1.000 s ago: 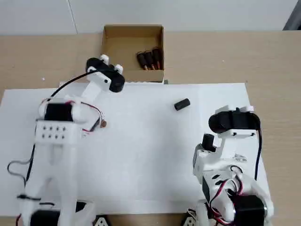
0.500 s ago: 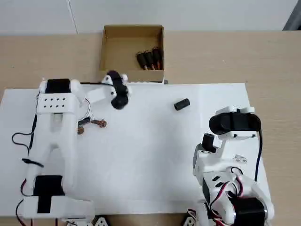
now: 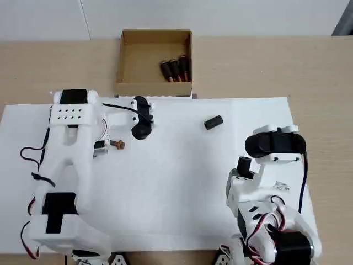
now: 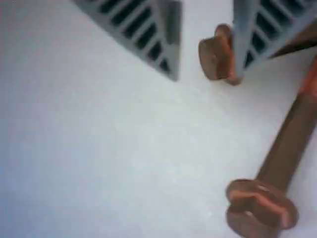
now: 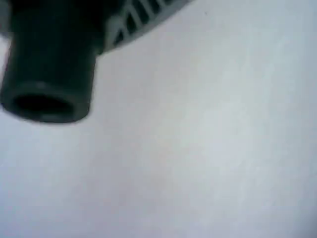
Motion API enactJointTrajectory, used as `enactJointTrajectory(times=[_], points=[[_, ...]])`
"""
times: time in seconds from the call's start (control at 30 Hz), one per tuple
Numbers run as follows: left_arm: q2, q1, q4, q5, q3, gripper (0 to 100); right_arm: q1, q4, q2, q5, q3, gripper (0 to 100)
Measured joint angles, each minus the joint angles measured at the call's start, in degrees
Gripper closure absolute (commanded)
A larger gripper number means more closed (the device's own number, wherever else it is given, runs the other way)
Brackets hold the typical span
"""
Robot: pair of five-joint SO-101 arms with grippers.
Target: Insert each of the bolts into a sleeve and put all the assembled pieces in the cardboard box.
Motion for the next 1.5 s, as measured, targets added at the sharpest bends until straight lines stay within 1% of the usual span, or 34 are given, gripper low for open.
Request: enactJointTrajectory(times=[0.6, 0.83, 1.03, 1.1, 1.2, 1.5], points=[[8.1, 1.1, -12.0, 0.0, 0.0, 90, 0.0, 0.0, 0.0, 0.0, 0.0, 99.5], [11.3, 2.4, -12.5, 0.0, 0.0, 90, 0.0, 0.0, 0.0, 0.0, 0.0, 99.5], [13.6, 2.5, -14.8, 0.0, 0.0, 91, 0.0, 0.0, 0.0, 0.0, 0.0, 99.5], [13.9, 2.5, -14.8, 0.0, -0.1, 93, 0.0, 0.0, 0.0, 0.0, 0.0, 99.5], [14.2, 2.6, -14.8, 0.0, -0.3, 100, 0.0, 0.0, 0.0, 0.0, 0.0, 99.5], [14.4, 2.7, -14.7, -0.1, -0.3, 100, 0.0, 0.0, 0.0, 0.0, 0.0, 99.5]])
